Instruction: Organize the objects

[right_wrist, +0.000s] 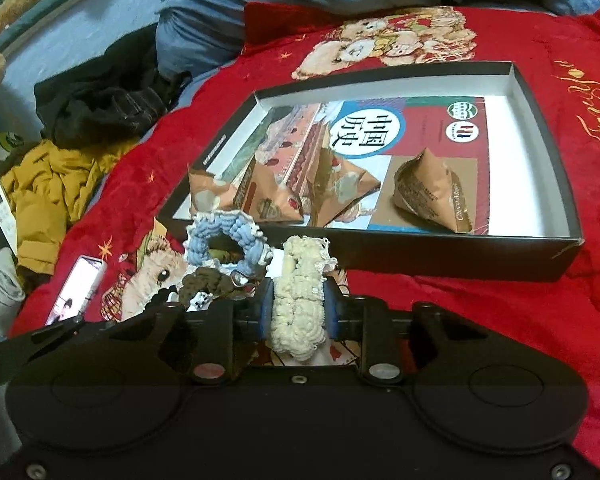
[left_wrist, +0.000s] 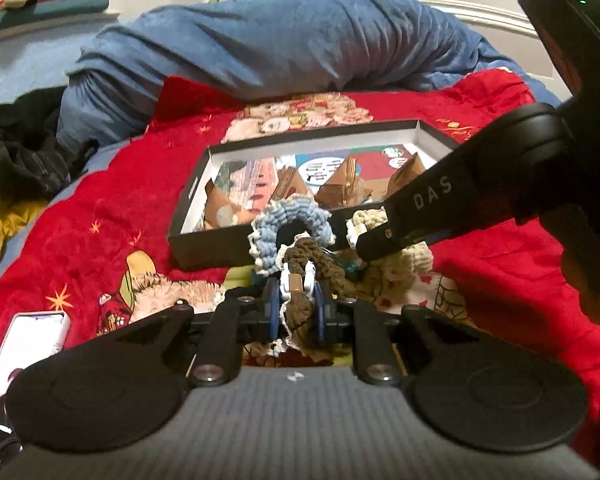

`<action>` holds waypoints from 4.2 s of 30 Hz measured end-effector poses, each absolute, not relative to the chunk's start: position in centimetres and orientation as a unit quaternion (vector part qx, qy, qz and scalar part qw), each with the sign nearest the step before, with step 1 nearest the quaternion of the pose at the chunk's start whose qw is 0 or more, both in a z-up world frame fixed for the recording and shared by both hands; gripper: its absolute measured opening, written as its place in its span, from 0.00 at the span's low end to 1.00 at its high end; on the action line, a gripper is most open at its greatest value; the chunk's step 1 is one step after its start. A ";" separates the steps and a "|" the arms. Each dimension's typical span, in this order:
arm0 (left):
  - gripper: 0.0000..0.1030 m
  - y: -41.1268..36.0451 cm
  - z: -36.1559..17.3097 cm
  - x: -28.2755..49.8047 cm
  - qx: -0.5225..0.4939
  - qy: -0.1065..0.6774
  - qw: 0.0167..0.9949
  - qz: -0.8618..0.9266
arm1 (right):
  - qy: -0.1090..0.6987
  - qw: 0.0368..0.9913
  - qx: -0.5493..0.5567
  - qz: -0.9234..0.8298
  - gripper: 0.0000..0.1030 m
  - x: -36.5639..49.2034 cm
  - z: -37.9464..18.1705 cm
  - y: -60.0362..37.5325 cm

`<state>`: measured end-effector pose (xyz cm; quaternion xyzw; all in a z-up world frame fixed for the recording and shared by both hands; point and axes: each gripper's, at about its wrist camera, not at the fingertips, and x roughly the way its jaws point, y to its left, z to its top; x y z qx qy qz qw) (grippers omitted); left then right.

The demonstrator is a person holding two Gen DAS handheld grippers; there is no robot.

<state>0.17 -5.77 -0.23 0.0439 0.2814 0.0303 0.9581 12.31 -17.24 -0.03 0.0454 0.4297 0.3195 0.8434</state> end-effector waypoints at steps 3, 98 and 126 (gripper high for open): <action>0.20 -5.9 0.1 -0.2 0.044 0.269 0.962 0.030 | 0.427 0.844 0.058 0.320 0.24 12.3 0.3 -17.7; 0.09 -6.4 0.8 -1.8 0.064 0.265 0.962 0.017 | 0.402 0.851 0.107 0.320 0.25 12.2 2.0 -19.4; 0.02 -6.1 2.3 -2.6 0.067 0.189 0.979 0.024 | 0.350 0.873 0.133 0.313 0.25 12.0 4.3 -20.1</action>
